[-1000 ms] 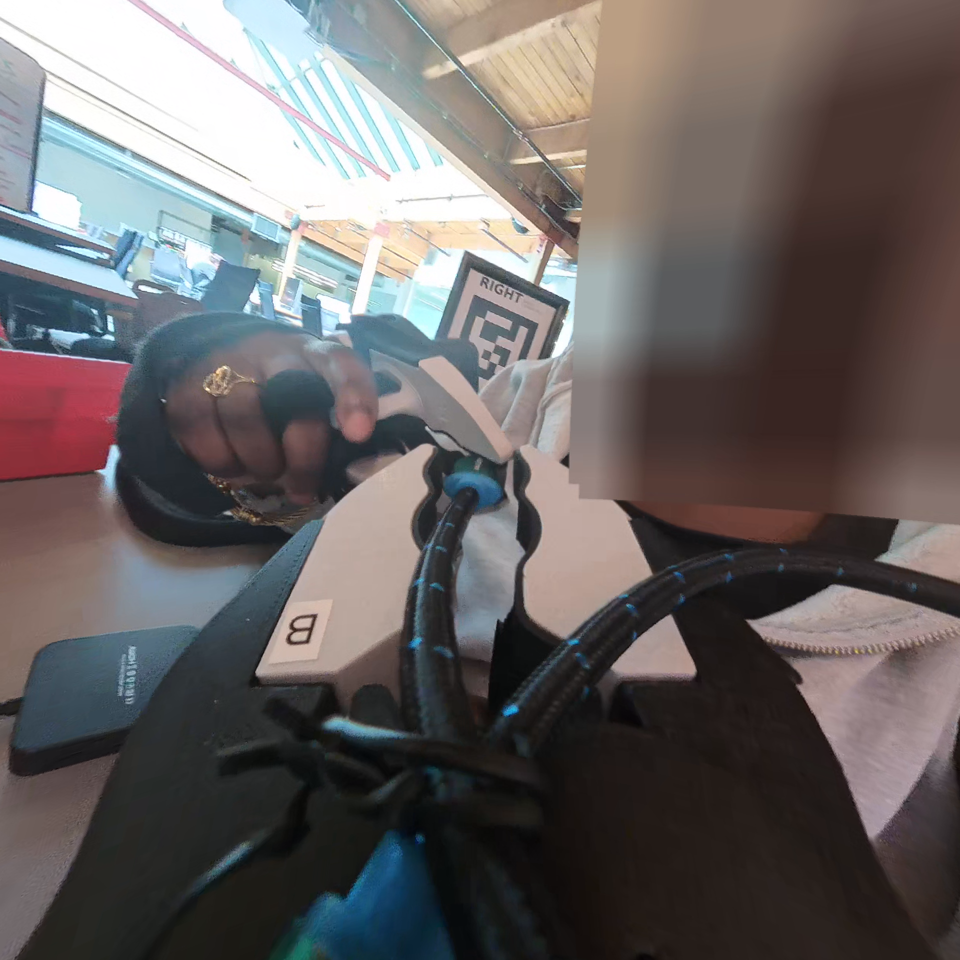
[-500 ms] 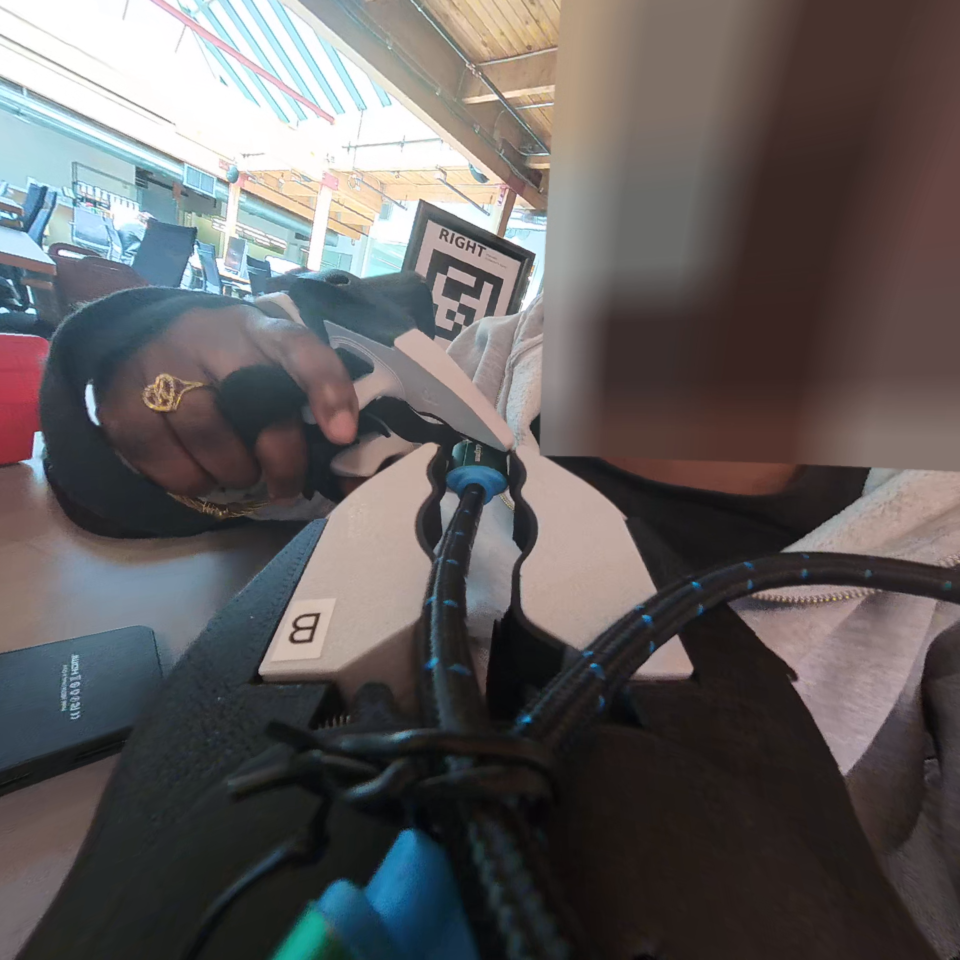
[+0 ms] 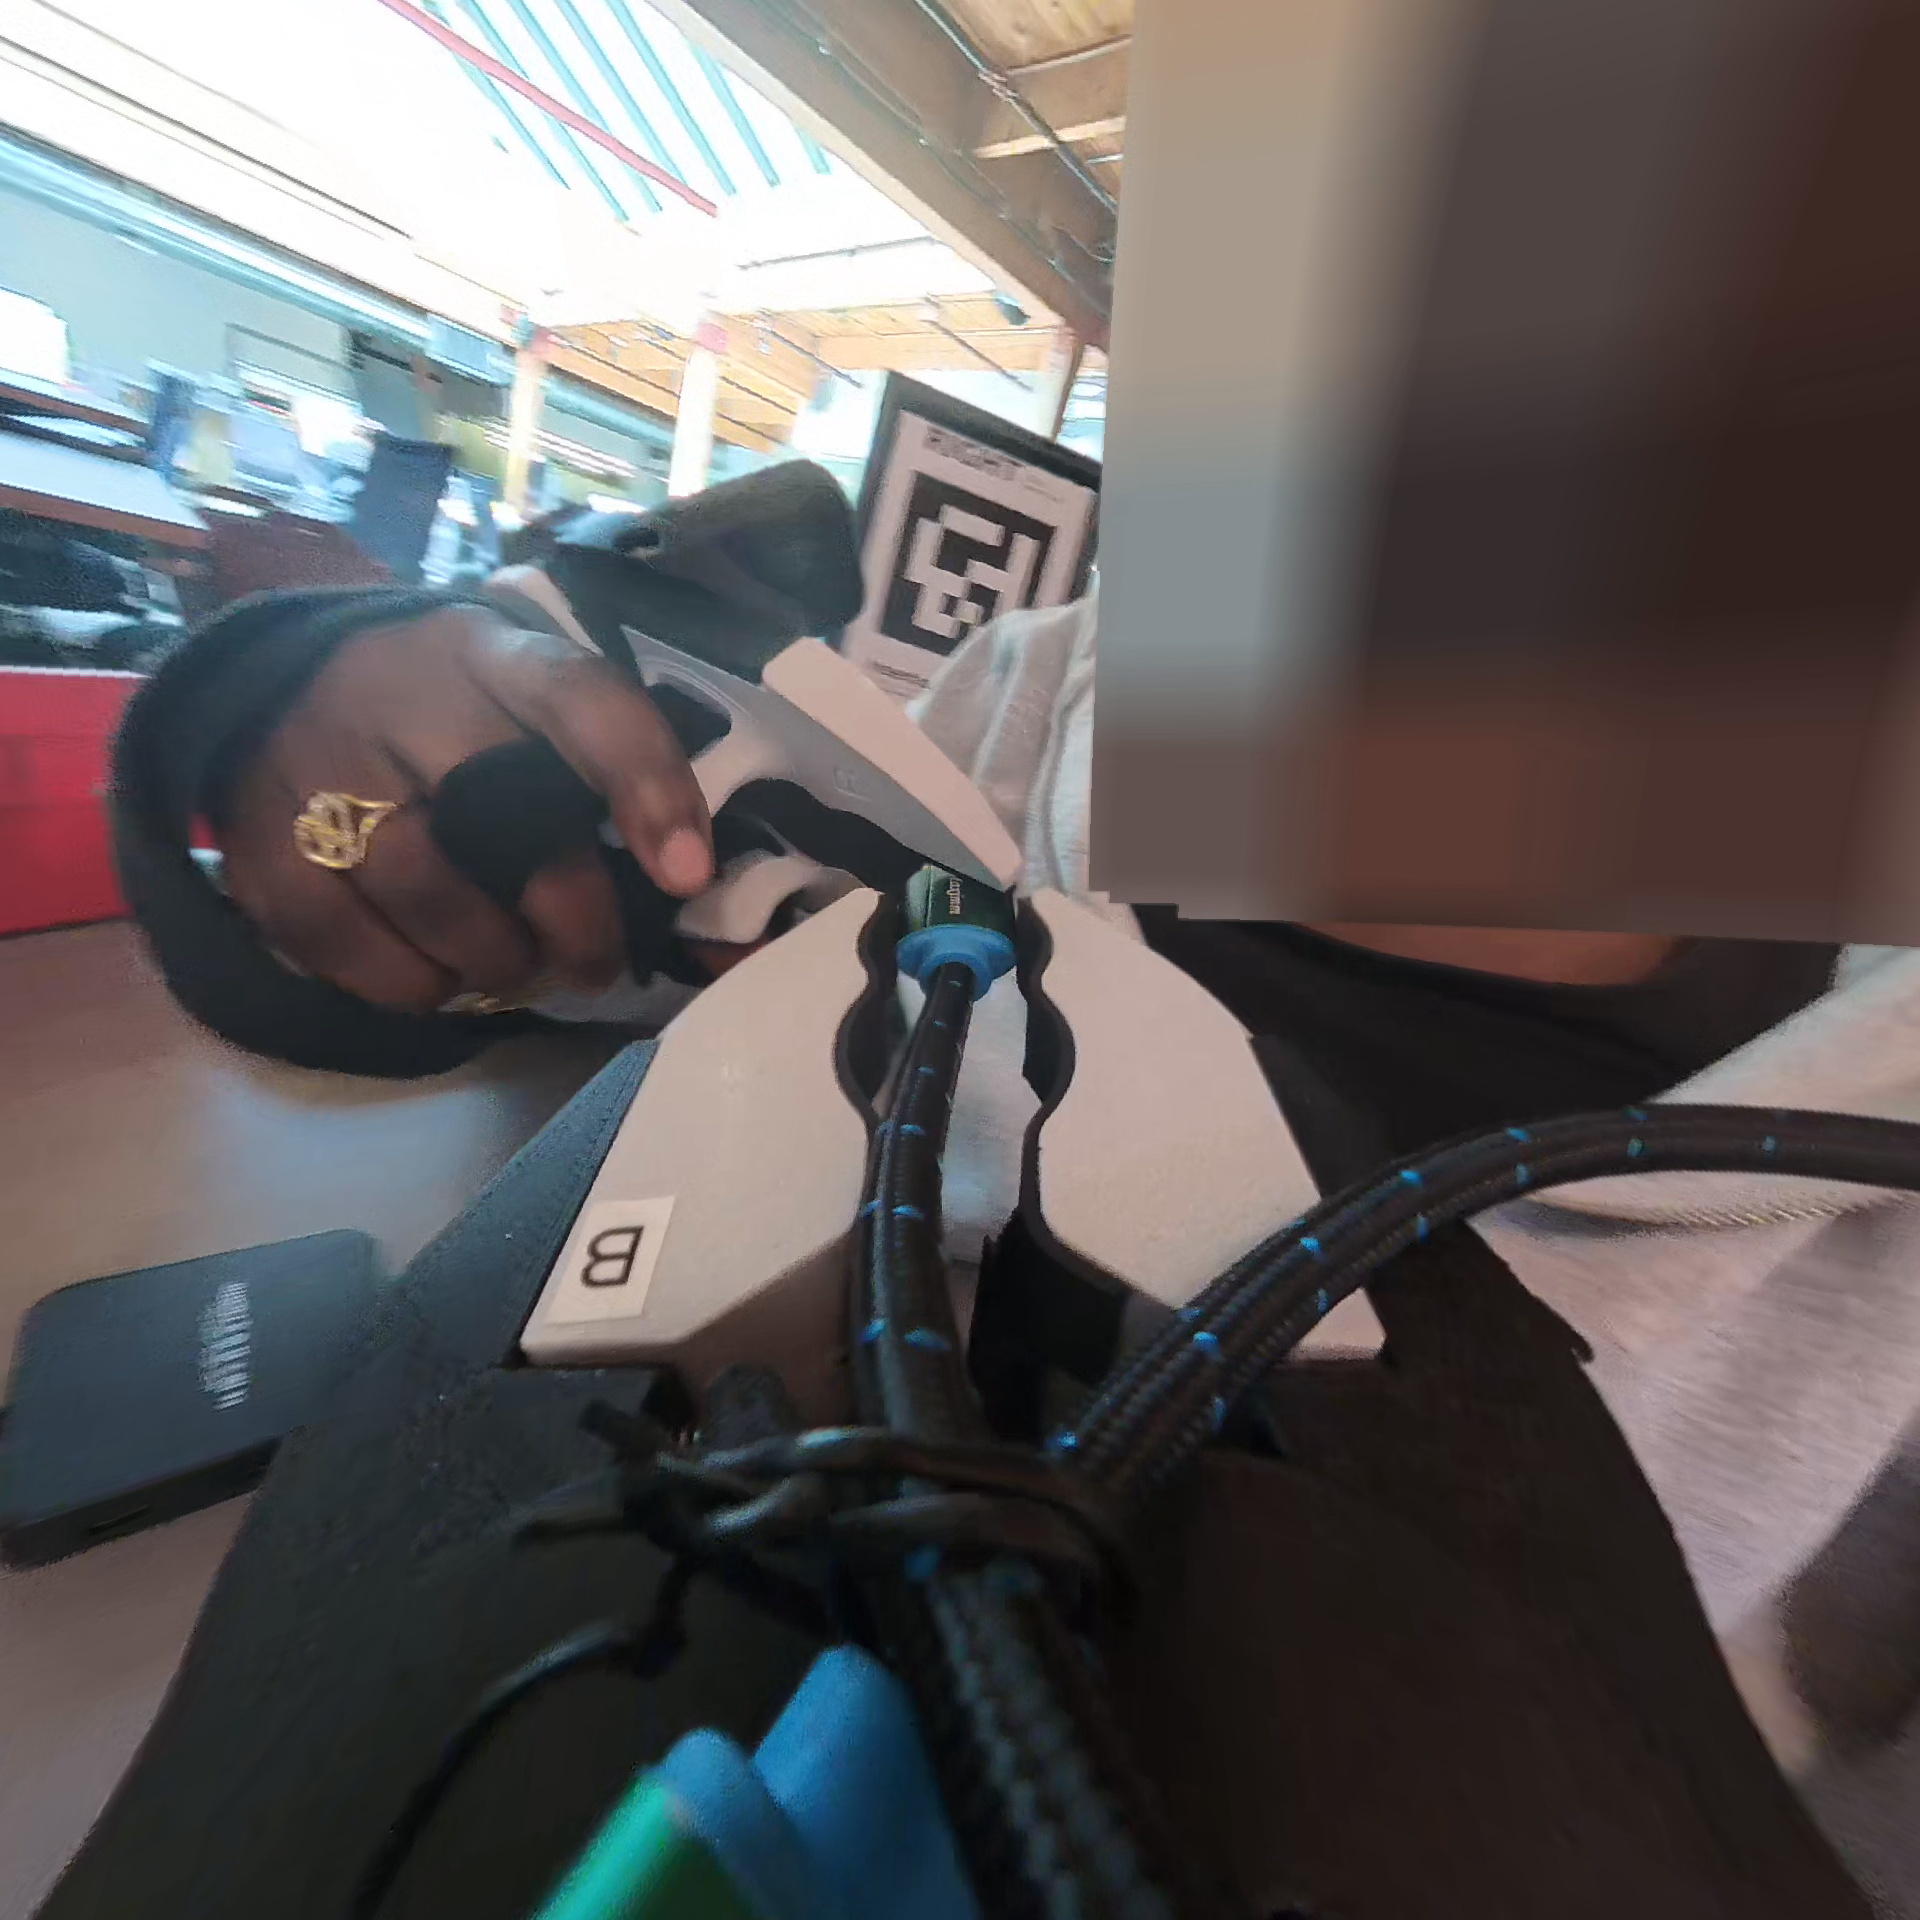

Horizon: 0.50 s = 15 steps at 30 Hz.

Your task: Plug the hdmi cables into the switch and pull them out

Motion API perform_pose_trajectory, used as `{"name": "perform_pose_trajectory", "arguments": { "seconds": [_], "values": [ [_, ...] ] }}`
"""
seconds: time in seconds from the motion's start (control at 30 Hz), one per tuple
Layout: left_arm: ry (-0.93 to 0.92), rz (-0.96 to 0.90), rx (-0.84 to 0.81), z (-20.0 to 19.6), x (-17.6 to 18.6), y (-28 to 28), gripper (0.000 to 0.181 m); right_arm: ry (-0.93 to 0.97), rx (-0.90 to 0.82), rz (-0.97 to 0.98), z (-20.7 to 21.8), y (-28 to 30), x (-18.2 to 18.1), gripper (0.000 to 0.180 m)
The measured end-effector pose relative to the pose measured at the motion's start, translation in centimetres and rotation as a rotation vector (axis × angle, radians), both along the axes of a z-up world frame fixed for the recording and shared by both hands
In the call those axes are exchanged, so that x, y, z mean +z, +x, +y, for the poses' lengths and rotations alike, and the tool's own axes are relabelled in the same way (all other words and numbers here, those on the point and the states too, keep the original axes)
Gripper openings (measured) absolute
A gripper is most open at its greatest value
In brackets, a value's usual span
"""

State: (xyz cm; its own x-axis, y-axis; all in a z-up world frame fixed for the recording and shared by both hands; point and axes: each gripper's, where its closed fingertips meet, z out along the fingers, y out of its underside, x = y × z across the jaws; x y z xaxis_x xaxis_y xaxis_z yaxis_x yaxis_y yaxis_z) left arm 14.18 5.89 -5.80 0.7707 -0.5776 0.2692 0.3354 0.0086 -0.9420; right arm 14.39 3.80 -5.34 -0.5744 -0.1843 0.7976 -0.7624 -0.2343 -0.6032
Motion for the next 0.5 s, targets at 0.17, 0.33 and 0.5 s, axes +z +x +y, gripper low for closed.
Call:
{"name": "perform_pose_trajectory", "arguments": {
  "seconds": [0.17,0.33,0.5],
  "values": [
    [0.070,0.178,0.656,-1.3,1.5,-8.4,0.021,0.187,-0.144,-0.367,2.2,-5.3,1.0,0.047],
    [-0.055,0.489,1.228,-5.1,0.3,-15.3,0.021,0.983,-0.473,-0.681,7.2,-9.4,-10.7,0.109],
    [-0.016,0.371,1.165,-4.4,0.5,-14.7,0.021,1.159,-0.707,-0.643,8.2,-11.0,-14.9,0.116]
  ]
}}
